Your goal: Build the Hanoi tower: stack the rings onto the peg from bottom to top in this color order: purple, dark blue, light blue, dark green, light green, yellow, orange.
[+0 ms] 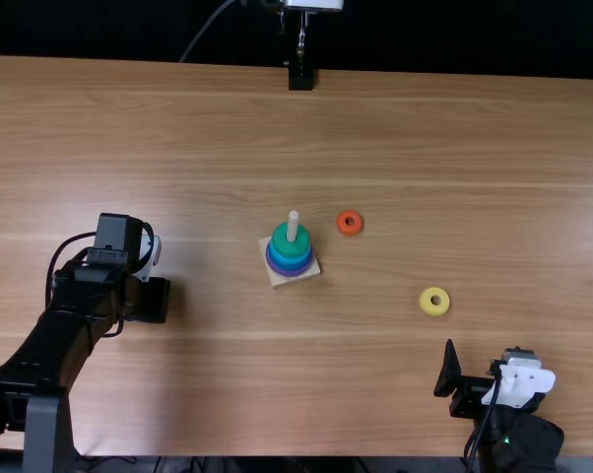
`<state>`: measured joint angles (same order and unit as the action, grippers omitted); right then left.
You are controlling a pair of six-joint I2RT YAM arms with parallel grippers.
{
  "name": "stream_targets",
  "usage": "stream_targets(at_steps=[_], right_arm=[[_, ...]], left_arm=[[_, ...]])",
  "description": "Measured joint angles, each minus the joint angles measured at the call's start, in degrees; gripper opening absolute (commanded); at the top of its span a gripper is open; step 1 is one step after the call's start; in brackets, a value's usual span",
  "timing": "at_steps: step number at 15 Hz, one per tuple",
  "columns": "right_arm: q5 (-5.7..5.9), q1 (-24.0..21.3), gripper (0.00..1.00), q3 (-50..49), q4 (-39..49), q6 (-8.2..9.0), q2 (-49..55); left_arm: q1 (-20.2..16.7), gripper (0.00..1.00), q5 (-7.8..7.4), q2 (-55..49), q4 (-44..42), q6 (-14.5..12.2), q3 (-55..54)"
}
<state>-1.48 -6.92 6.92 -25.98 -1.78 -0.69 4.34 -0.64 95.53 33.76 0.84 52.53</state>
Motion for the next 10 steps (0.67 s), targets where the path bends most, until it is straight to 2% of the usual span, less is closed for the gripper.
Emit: stream_targets(at_steps=[4,7,9,10], right_arm=[[-0.02,0.00,1.00,0.00,-0.02,0.00,0.00],[-0.02,0.00,1.00,0.00,-0.02,0.02,0.00],[-0.02,0.00,1.00,0.00,0.00,0.00,0.00],[-0.07,0.00,1.00,0.00,0.00,0.02,0.00]], left_arm=[[0.07,0.03,0.02,-0.04,1.20,0.02,4.17],[0.07,0.03,-0.02,-6.62,4.98,0.07,5.88],[0.04,0.03,0.02,-9.11,9.88,0.04,9.44],[0.04,0.04,0.07,-9.40,17.07,0.07,12.96]])
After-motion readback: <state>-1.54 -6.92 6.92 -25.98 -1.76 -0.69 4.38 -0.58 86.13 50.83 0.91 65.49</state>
